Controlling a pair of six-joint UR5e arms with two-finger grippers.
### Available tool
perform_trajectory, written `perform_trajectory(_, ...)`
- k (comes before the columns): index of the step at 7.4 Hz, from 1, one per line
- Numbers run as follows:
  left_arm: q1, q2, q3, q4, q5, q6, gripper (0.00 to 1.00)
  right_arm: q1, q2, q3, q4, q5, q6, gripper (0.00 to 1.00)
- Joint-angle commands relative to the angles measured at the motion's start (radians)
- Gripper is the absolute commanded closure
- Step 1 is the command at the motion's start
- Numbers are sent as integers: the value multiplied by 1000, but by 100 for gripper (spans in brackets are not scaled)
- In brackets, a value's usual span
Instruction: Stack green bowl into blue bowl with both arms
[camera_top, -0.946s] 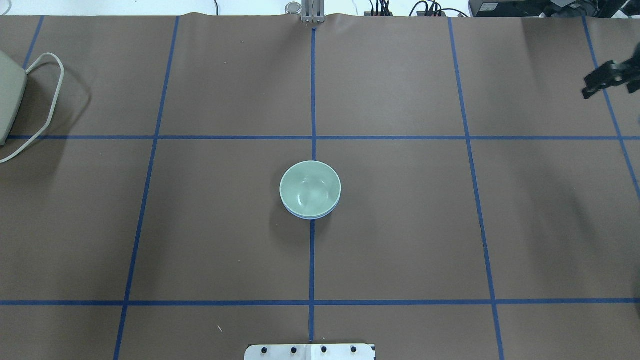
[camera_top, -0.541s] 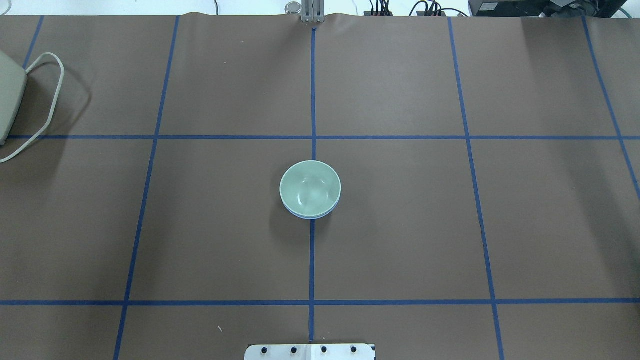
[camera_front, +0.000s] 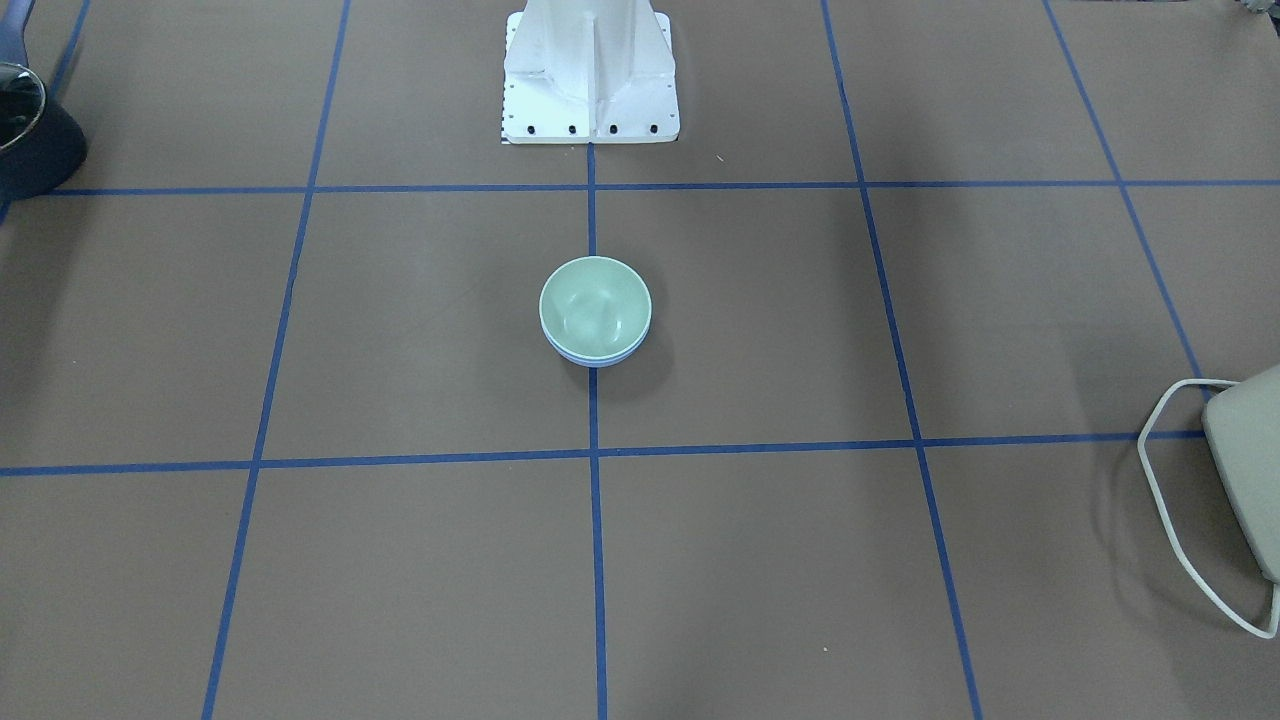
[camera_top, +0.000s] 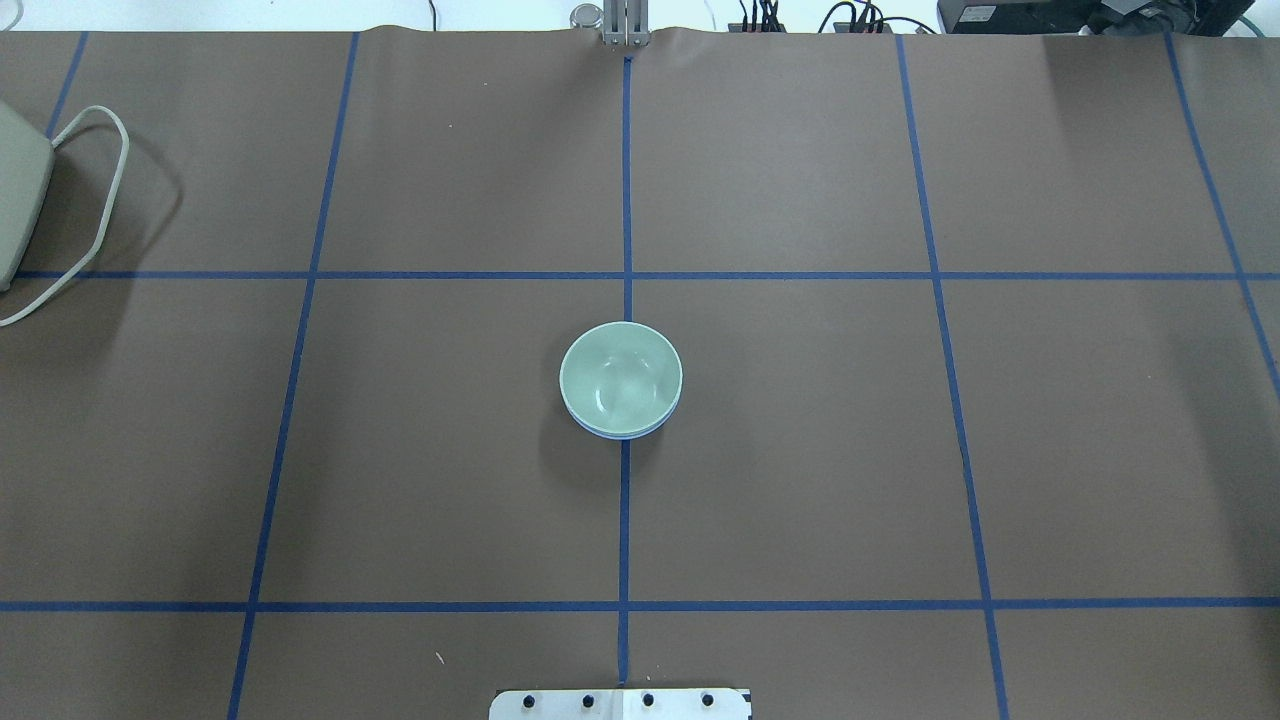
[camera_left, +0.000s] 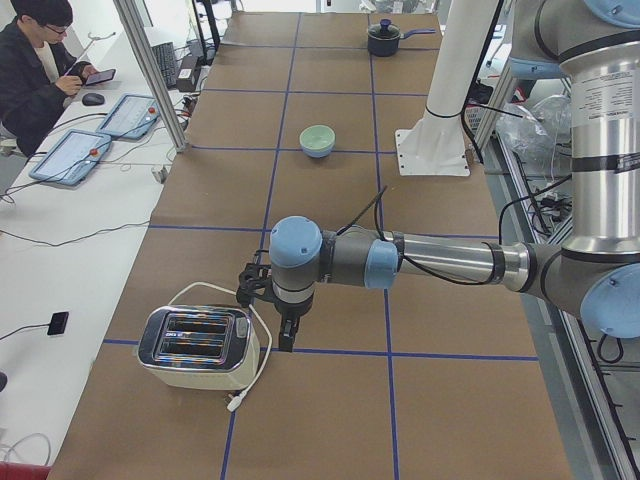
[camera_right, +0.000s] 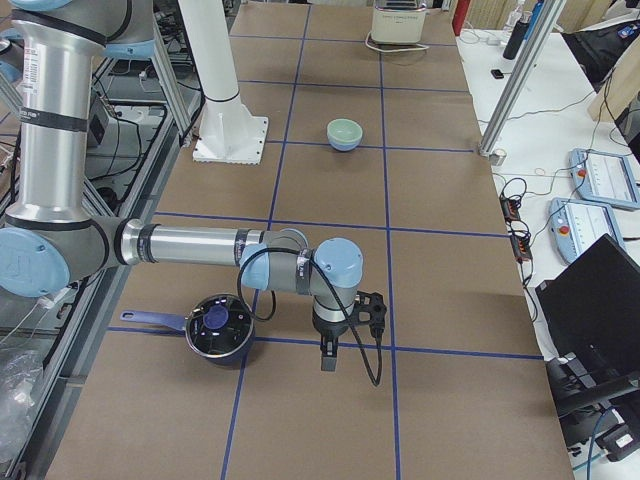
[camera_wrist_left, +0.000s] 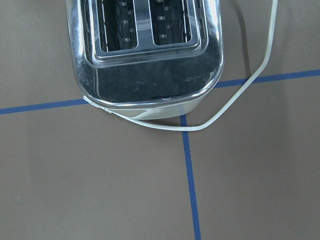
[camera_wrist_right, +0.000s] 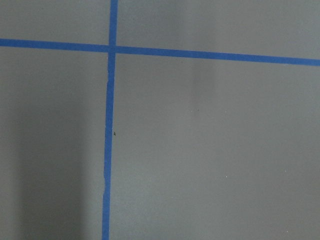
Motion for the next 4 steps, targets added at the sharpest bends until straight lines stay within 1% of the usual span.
perform_trajectory(1, 2, 13, -1, 0, -1, 1, 1, 1, 0, 1, 0, 1, 2, 0)
perform_trajectory(4, 2, 14, 1, 0, -1, 1, 1, 1, 0, 2, 0, 1, 1, 0)
